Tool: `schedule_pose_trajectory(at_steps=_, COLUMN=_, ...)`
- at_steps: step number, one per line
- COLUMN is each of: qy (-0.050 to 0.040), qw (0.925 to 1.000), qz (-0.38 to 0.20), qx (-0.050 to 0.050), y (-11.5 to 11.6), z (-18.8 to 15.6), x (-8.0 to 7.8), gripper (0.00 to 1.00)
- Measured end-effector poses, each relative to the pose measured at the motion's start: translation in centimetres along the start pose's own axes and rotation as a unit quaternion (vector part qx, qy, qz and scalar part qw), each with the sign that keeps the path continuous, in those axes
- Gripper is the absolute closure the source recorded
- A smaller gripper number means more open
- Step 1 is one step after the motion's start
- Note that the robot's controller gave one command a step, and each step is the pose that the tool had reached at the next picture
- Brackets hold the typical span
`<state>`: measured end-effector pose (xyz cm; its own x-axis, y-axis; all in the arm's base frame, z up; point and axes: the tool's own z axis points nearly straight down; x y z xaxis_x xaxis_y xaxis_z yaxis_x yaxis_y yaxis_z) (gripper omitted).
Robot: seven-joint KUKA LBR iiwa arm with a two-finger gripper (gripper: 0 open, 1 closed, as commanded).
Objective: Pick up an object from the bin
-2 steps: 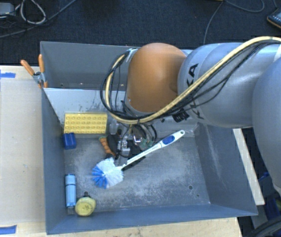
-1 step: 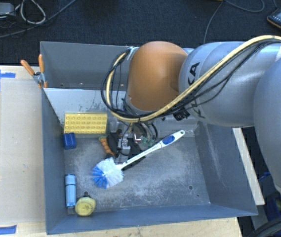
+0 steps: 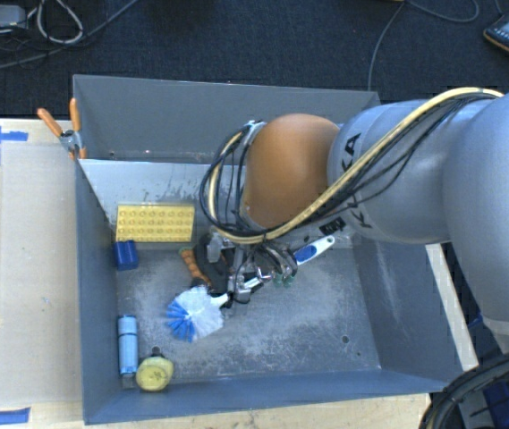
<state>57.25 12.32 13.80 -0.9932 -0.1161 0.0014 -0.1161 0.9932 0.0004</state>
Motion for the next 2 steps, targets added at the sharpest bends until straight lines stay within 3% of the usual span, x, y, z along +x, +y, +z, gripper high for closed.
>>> schedule_pose_trajectory(at_steps=1, qy=-0.0021, qw=0.9995, qz=-0.032, qx=-0.001, y=-3.5, z=7.1, x=1.4, gripper=0.00)
schedule_pose_trajectory(at_steps=2, qy=-0.0012, qw=0.9999, qz=-0.016, qx=0.000, y=-1.1, z=6.8, x=2.7, gripper=0.00)
